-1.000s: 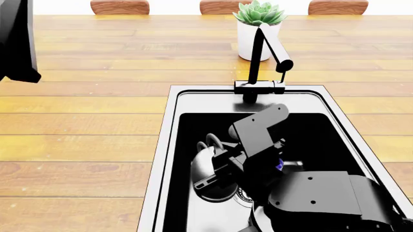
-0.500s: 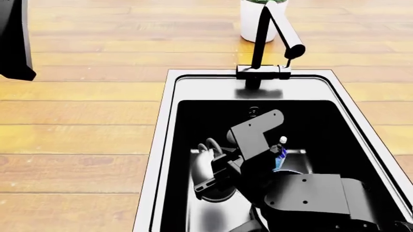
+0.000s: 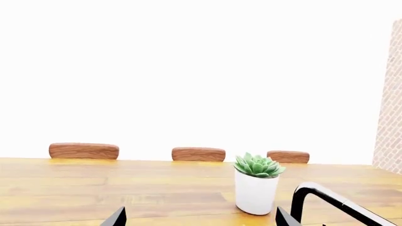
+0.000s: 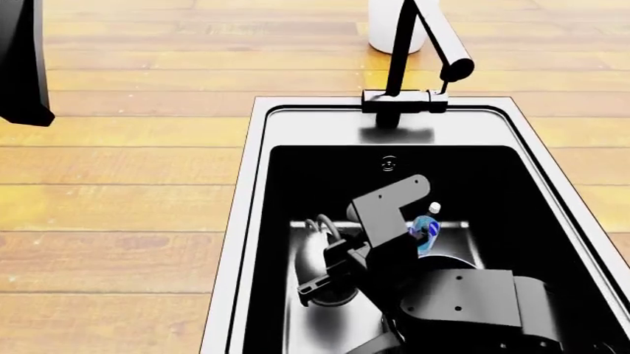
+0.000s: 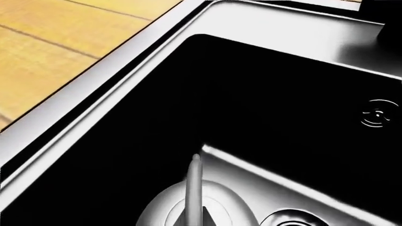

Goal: Pick the teapot and pot and place them in the sink. Then turn on the water.

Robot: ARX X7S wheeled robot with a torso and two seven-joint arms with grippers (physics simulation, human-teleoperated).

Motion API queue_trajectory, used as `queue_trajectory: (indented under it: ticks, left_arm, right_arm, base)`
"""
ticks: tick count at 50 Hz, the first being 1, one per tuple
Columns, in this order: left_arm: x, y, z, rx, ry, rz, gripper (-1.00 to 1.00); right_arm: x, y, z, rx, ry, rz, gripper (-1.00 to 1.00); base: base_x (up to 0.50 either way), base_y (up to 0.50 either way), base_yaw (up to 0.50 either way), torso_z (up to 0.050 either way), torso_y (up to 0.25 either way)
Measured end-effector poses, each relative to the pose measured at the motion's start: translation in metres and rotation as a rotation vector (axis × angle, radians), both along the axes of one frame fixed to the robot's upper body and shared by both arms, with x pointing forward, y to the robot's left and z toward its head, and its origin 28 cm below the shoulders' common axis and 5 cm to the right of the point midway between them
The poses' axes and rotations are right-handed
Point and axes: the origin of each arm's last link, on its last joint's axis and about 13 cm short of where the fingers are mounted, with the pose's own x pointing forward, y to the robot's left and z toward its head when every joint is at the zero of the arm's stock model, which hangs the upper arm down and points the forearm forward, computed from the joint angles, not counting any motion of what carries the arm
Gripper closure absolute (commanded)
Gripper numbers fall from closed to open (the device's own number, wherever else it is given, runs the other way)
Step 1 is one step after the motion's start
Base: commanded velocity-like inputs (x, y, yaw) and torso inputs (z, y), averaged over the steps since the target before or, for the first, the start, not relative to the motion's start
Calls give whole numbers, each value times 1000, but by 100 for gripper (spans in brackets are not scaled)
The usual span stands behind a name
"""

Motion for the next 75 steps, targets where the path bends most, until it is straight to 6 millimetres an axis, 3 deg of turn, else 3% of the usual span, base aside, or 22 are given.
queue_trajectory:
  ticks: [28,29,54,75]
  left_arm:
    - [0,1,-2,-7,3,-3,-100]
    - [1,1,-3,-7,3,-3,-100]
    - [1,2,-4,-11,5,-4,-100]
    - [0,2,-3,-21,0,-3,-100]
  right_arm:
    - [13,-1,-23,-52,77,-13,100]
    - [13,-1,-24,-55,81,-14,-100]
    - [17,-2,-18,-54,67,-52,-100]
    - [-2,-11,58,-5,-160,-87,-100]
  base:
    - [0,0,0,0,1]
    - [0,0,0,0,0]
    - [0,0,0,0,0]
    - [0,0,0,-3,69]
